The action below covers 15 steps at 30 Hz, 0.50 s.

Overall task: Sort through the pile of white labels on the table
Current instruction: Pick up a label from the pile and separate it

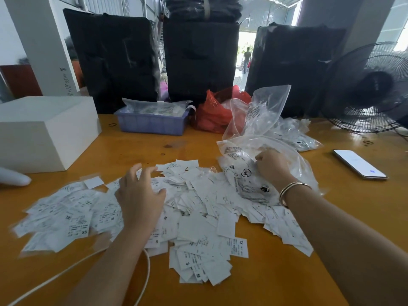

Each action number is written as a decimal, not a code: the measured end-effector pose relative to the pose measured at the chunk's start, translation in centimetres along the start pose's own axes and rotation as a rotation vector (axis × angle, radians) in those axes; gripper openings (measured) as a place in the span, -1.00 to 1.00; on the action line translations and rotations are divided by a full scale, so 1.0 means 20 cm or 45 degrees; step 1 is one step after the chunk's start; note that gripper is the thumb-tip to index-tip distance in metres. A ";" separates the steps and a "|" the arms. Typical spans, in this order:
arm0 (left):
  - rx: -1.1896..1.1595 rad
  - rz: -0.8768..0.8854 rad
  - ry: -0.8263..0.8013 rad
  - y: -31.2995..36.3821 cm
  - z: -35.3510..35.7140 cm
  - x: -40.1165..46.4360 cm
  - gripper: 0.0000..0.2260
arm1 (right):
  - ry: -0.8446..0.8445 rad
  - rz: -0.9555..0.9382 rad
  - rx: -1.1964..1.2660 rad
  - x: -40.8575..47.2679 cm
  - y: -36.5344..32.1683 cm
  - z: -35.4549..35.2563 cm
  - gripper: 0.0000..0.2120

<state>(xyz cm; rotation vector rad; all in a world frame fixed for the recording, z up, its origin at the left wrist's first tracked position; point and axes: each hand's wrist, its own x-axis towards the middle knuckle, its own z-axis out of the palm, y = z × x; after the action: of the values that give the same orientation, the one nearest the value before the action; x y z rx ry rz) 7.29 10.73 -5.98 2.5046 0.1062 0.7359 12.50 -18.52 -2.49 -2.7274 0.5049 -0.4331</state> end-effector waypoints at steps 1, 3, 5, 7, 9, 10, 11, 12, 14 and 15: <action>0.020 0.025 0.024 0.00 0.00 0.00 -0.55 | -0.064 -0.005 -0.047 0.00 0.00 0.01 -0.79; 0.002 0.158 0.094 0.01 0.00 -0.01 -0.62 | -0.160 0.021 -0.009 0.00 0.00 0.04 -0.74; -0.059 0.358 0.150 0.03 0.02 -0.03 -0.70 | -0.157 0.049 0.031 -0.02 -0.01 0.06 -0.70; -0.119 0.546 0.126 0.05 0.02 -0.06 -0.76 | -0.096 0.066 0.100 -0.03 -0.01 0.07 -0.73; -0.162 0.689 0.071 0.08 0.03 -0.08 -0.80 | -0.020 0.088 0.212 -0.04 -0.01 0.07 -0.77; -0.184 0.730 0.048 0.09 0.04 -0.09 -0.81 | 0.008 0.105 0.269 -0.05 -0.01 0.07 -0.78; -0.206 0.749 0.023 0.10 0.04 -0.10 -0.82 | 0.022 0.119 0.317 -0.05 0.00 0.07 -0.76; -0.225 0.750 -0.005 0.11 0.04 -0.11 -0.83 | 0.028 0.124 0.349 -0.04 0.00 0.07 -0.72; -0.244 0.741 -0.051 0.11 0.04 -0.11 -0.84 | 0.028 0.115 0.369 -0.03 0.01 0.06 -0.65; -0.251 0.735 -0.068 0.11 0.03 -0.11 -0.84 | 0.030 0.108 0.356 -0.03 0.02 0.06 -0.62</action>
<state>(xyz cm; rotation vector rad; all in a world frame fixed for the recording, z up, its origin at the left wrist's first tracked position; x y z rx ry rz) 5.64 8.04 -6.42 2.3677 -0.7000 0.8462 12.34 -18.36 -3.75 -2.4265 0.5216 -0.4753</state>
